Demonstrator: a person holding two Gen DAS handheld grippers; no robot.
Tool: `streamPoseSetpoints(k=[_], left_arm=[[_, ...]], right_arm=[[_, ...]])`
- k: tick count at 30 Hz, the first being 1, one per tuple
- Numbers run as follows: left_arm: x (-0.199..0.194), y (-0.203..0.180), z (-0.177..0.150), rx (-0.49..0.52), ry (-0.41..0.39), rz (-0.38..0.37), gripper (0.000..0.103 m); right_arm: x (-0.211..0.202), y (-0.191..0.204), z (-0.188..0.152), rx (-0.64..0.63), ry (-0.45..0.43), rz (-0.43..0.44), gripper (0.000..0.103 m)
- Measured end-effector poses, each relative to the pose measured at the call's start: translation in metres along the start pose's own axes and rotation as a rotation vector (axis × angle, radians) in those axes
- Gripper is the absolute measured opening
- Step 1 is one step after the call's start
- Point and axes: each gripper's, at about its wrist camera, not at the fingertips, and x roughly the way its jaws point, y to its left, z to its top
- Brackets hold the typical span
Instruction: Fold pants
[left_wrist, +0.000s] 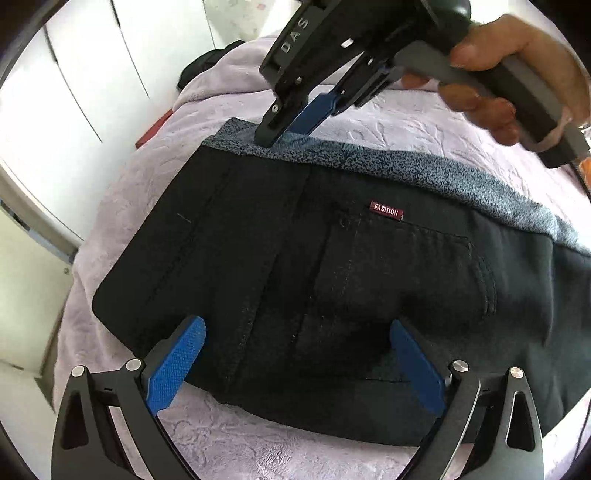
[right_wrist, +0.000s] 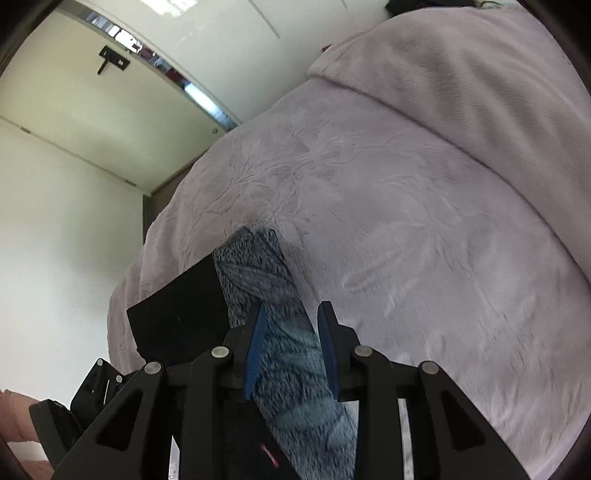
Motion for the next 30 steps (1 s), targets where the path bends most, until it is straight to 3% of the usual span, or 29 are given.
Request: streamPoseSetpoints(k=[2,3,7,9,12,14,17,19,22,26,28,30], left_arm=[[0.0,0.003,-0.003,-0.011,0.001,-0.011,0.1],[-0.001,0.004,-0.003,-0.013,-0.001,-0.011,0.1],[-0.02,0.017,-0.002,-0.053,-0.028,-0.027,0.1],[-0.024,0.028,0.012,-0.071,-0.051,0.0,0.1],[-0.017,0.04,0.024,-0.083,-0.034,0.026,0.1],[-0.011,0.045,0.03,-0.084,-0.006,0.038,0.1],[-0.013,0.046,0.039,-0.071,-0.003,0.014,0.1],[-0.017,0.036,0.049,-0.025,-0.005,-0.004,0.1],[-0.02,0.009,0.064,0.059,-0.016,-0.06,0.1],[0.001,-0.048,0.079,0.139,0.019,-0.141,0.1],[0.026,-0.063,0.083,0.122,0.068,-0.109,0.1],[0.04,-0.062,0.081,0.109,0.068,-0.082,0.103]], right_arm=[[0.004,-0.005,0.002,0.018,0.021,0.047,0.032],[0.004,-0.005,0.003,0.023,0.022,0.077,0.008],[-0.012,0.035,0.006,-0.109,0.0,0.063,0.007],[-0.016,0.05,0.012,-0.154,-0.019,0.058,0.007],[0.005,0.039,0.021,-0.137,0.01,-0.03,0.007],[0.029,0.026,0.017,-0.108,0.051,-0.085,0.009],[0.01,0.014,0.006,0.021,-0.088,-0.079,0.026],[-0.029,0.011,-0.01,0.081,-0.187,-0.088,0.04],[-0.093,0.002,-0.059,0.158,-0.273,-0.172,0.042],[-0.155,-0.027,-0.188,0.374,-0.31,-0.168,0.042],[-0.164,-0.047,-0.244,0.503,-0.327,-0.164,0.042],[-0.161,-0.08,-0.303,0.656,-0.299,-0.219,0.042]])
